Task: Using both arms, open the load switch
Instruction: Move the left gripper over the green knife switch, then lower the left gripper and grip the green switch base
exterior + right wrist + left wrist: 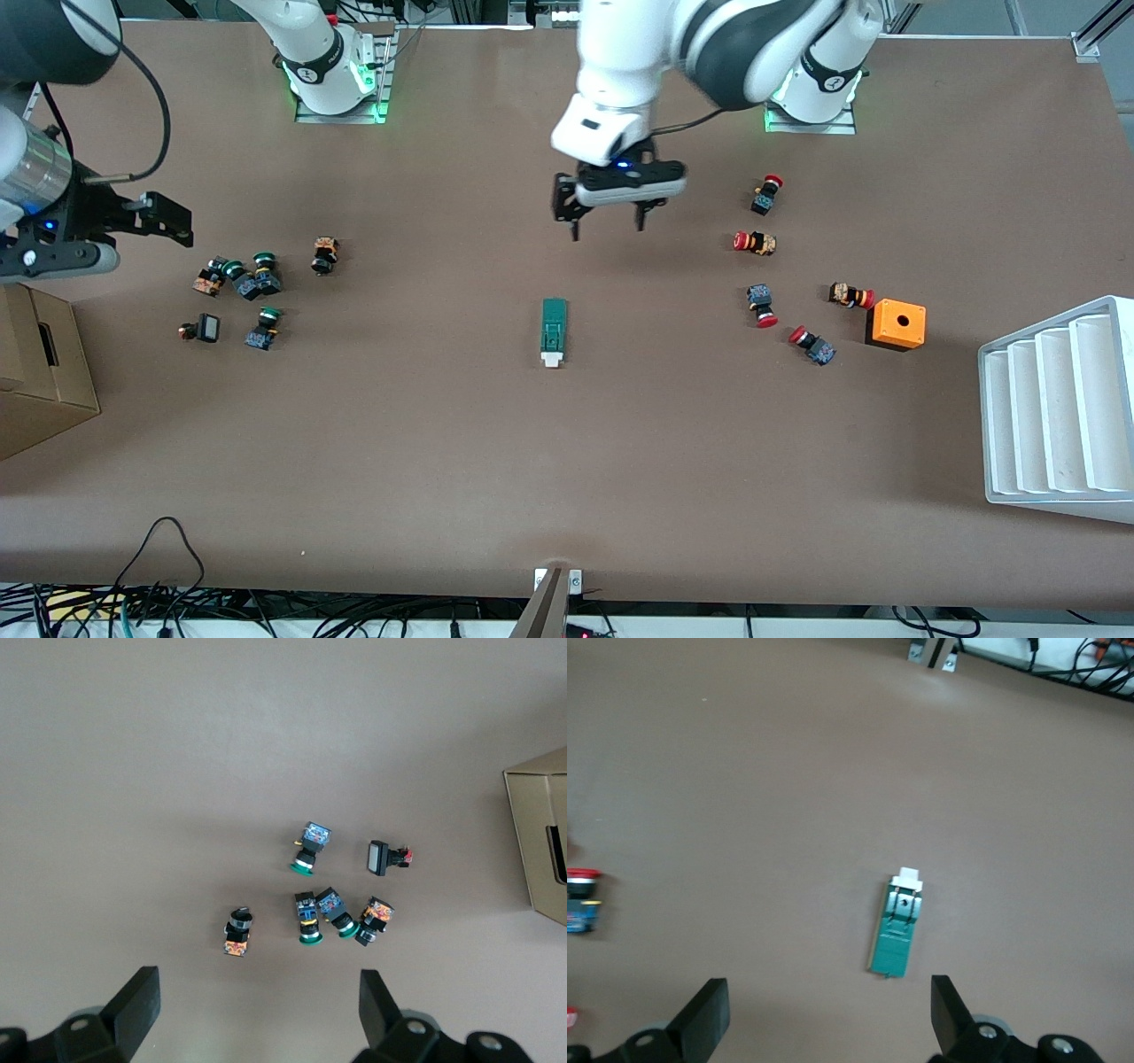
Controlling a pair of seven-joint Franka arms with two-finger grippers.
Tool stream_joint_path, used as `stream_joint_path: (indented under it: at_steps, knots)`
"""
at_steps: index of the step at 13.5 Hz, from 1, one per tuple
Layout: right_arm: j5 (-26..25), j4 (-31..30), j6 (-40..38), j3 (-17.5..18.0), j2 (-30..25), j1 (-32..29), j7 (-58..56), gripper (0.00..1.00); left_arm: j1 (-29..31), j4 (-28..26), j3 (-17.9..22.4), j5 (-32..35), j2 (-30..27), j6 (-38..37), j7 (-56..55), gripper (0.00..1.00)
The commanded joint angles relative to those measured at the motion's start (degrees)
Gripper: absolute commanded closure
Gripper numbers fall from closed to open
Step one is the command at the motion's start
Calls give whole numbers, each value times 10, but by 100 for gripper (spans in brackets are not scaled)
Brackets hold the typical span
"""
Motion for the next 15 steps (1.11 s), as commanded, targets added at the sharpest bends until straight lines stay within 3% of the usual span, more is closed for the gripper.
stream_joint_path:
  at_steps: [1, 4, 9, 12, 15]
  knots:
    - [-10, 12, -13, -1, 9, -16, -70, 1, 7, 5, -56, 179, 79, 19, -150, 0]
    - [-5, 16, -13, -2, 16, -35, -109, 1, 5, 2, -94, 371, 159, 18, -286, 0]
    - [2, 16, -9, -1, 24, -31, -95, 1, 1, -32, -97, 641, 253, 17, -447, 0]
    - [4, 16, -9, 4, 23, -28, -40, 1, 0, -33, -97, 737, 295, 3, -496, 0]
    - [28, 16, -4, 4, 23, -28, -30, 1, -7, -31, -97, 817, 348, -58, -498, 0]
